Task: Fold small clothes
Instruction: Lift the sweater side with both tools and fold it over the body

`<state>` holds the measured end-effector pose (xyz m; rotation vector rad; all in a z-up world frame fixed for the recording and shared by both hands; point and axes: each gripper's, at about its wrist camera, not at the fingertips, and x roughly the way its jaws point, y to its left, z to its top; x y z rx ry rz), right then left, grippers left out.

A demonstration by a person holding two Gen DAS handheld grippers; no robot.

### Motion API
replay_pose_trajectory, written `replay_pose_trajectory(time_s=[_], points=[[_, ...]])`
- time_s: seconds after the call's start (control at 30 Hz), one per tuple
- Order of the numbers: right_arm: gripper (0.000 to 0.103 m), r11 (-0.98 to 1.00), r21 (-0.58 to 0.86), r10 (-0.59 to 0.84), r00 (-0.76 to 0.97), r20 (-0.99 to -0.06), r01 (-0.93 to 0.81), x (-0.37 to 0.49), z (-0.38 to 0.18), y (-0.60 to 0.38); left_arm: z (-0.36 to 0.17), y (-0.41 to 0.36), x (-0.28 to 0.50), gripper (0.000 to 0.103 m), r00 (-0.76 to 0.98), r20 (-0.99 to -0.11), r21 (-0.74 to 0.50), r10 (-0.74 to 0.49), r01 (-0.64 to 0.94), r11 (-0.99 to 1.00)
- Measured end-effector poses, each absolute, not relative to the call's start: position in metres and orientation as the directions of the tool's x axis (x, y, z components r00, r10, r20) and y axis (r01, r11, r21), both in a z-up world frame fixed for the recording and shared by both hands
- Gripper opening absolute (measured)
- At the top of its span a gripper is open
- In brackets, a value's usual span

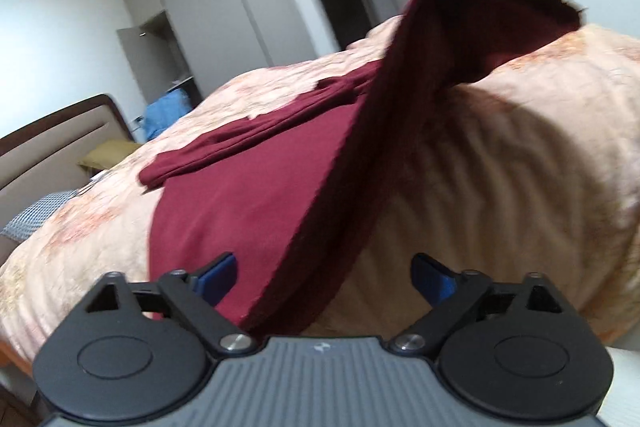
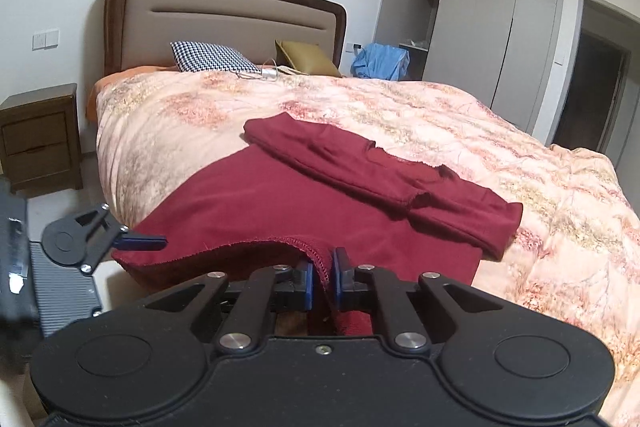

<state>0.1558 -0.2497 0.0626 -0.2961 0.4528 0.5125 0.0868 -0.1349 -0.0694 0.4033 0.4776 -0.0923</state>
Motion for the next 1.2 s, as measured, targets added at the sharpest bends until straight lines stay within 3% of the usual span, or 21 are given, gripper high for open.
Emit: replay_pose_trajectory(time_s=[0.13, 0.3, 0.37, 0.67, 0.8, 1.03, 1.2], points=[[0.01, 0.836, -0.167, 0.4, 0.789, -0.467, -0.522, 0.151, 0.067, -0.254, -0.065, -0.111, 0.092, 0.074, 0.879, -0.472, 0.285, 0.063, 0.085, 0.955], [0.009, 0.844, -0.176, 0.389, 0.804, -0.45, -0.507, 0.148, 0.071, -0.26, -0.057, -0.092, 0.088, 0.054, 0.893, -0.434, 0.282, 0.116, 0.013, 0.959], [0.009, 0.848, -0.176, 0.385, 0.81, -0.442, -0.5, 0.146, 0.071, -0.263, -0.055, -0.09, 0.085, 0.04, 0.898, -0.423, 0.288, 0.125, 0.002, 0.958], [0.008, 0.858, -0.257, 0.332, 0.861, -0.385, -0.445, 0.131, 0.062, -0.263, -0.051, -0.081, 0.077, 0.016, 0.916, -0.376, 0.362, 0.143, 0.003, 0.932], [0.007, 0.818, -0.403, 0.273, 0.893, -0.356, -0.411, 0.117, 0.042, -0.254, -0.045, -0.08, 0.069, 0.008, 0.936, -0.326, 0.444, 0.134, 0.027, 0.896], [0.005, 0.713, -0.586, 0.227, 0.918, -0.326, -0.385, 0.091, 0.016, -0.247, -0.029, -0.074, 0.051, 0.005, 0.964, -0.261, 0.584, 0.055, 0.113, 0.804], [0.005, 0.695, -0.602, 0.227, 0.915, -0.334, -0.392, 0.072, 0.023, -0.249, -0.01, -0.069, 0.029, 0.005, 0.974, -0.226, 0.543, -0.001, 0.127, 0.83]])
